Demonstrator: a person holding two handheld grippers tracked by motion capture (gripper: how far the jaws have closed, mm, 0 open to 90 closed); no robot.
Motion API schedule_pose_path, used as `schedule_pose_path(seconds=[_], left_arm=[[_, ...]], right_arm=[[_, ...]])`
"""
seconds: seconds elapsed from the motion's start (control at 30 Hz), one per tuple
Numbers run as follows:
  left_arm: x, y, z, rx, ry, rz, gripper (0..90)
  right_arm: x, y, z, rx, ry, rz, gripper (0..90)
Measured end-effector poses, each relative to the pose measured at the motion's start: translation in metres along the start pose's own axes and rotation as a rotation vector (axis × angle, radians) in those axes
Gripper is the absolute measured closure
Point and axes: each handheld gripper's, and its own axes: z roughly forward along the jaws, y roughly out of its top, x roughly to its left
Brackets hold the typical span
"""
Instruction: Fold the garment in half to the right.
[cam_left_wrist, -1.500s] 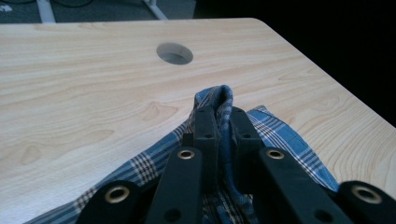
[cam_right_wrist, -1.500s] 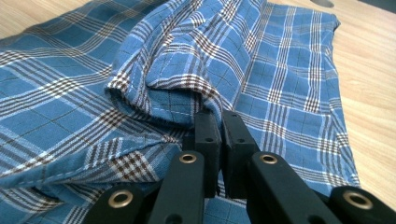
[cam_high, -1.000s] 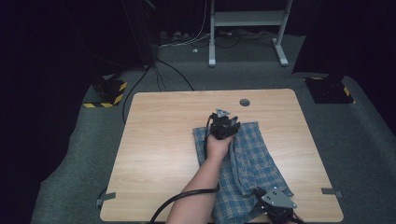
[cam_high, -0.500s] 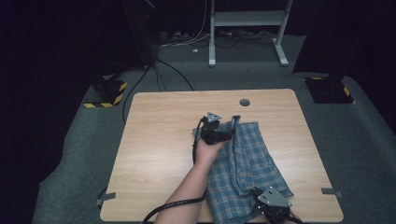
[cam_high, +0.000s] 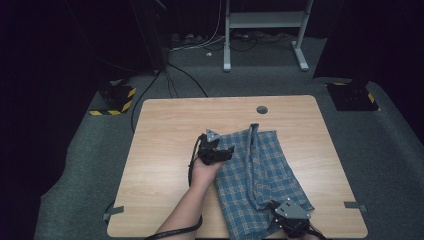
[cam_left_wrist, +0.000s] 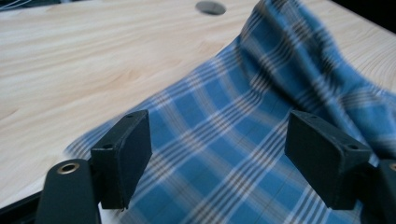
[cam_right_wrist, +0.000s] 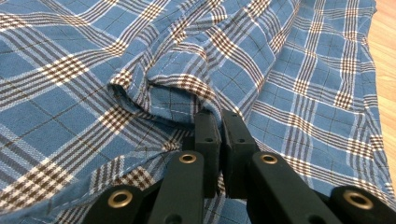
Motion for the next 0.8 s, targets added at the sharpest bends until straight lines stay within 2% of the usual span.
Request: schedule_pose_path(seconds=[0.13, 0.27, 0.4, 0.43, 0.5, 0.6, 0.7, 0.8], left_arm=[[0.005, -0.012, -0.011, 0.012, 0.024, -0.001, 22.8], [0.004, -0.027, -0.018, 0.048, 0.045, 0.026, 22.8], [0.001, -0.039, -0.019, 0.080, 0.056, 0.035, 22.9], [0.000, -0.047, -0.017, 0.109, 0.063, 0.035, 22.5], [-0.001, -0.052, -0.014, 0.130, 0.076, 0.032, 22.3], [0.000, -0.056, -0.011, 0.143, 0.083, 0.028, 22.4], [0.002, -0.056, -0.008, 0.144, 0.088, -0.016, 25.1], [0.004, -0.056, -0.006, 0.139, 0.091, -0.012, 25.4]], right_arm=[[0.000, 0.000, 0.000, 0.003, 0.001, 0.001, 85.6], [0.000, 0.000, 0.001, 0.005, 0.001, -0.002, 85.6], [0.001, 0.000, 0.001, 0.006, 0.001, -0.005, 85.6], [0.001, 0.000, 0.001, 0.007, 0.001, -0.006, 85.6], [0.002, 0.000, 0.001, 0.008, 0.002, -0.006, 85.6], [0.003, -0.001, 0.002, 0.011, 0.000, -0.007, 85.6], [0.004, -0.001, 0.003, 0.013, 0.001, -0.007, 85.6], [0.004, -0.001, 0.005, 0.016, 0.003, -0.005, 85.5]])
